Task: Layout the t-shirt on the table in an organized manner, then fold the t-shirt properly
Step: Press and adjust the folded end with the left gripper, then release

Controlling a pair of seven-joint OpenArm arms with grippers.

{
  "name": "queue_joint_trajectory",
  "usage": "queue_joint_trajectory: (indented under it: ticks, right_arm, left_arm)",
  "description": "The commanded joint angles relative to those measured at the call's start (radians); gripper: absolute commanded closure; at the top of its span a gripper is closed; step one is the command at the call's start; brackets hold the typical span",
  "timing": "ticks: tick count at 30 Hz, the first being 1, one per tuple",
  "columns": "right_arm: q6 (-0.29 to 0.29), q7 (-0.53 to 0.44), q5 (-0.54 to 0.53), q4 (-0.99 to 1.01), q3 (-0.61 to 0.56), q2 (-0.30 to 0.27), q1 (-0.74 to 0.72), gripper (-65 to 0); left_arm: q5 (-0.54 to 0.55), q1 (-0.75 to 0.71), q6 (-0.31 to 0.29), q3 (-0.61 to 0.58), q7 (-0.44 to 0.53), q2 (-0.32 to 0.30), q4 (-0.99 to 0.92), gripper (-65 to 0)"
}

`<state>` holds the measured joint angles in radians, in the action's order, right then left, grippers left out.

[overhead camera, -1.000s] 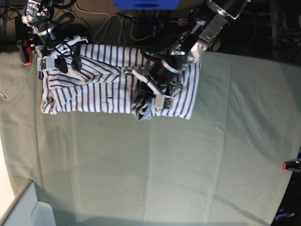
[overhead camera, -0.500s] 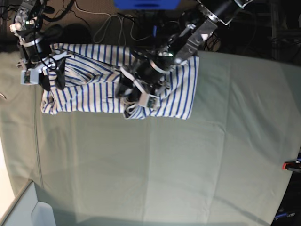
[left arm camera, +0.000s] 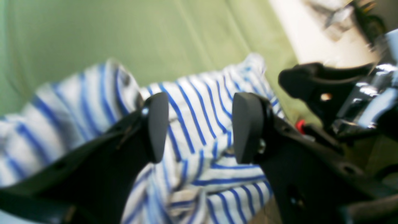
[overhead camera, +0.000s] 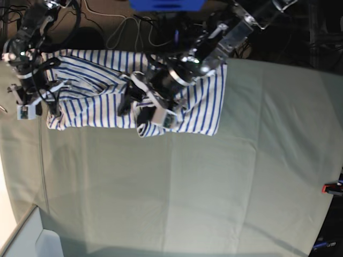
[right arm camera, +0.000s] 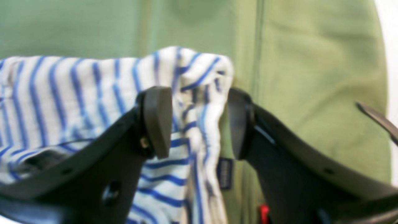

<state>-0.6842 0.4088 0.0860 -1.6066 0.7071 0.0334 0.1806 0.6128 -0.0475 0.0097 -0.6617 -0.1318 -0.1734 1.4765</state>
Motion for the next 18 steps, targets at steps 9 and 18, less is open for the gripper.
queue_joint_trajectory:
  ticks: [9,18]
  right_arm:
    - [-0.014,0.072,-0.012,0.047,0.039,-0.008,-0.053,-45.1]
    - [-0.014,0.074,-0.016,0.038,0.036,0.009,-0.034,-45.1]
  left_arm:
    - [0.123,-0.004,-0.004,0.104,0.019,-0.05,0.008,-32.0]
    - [0.123,0.087,-0.006,0.056,0.017,0.084,-0.28,-32.0]
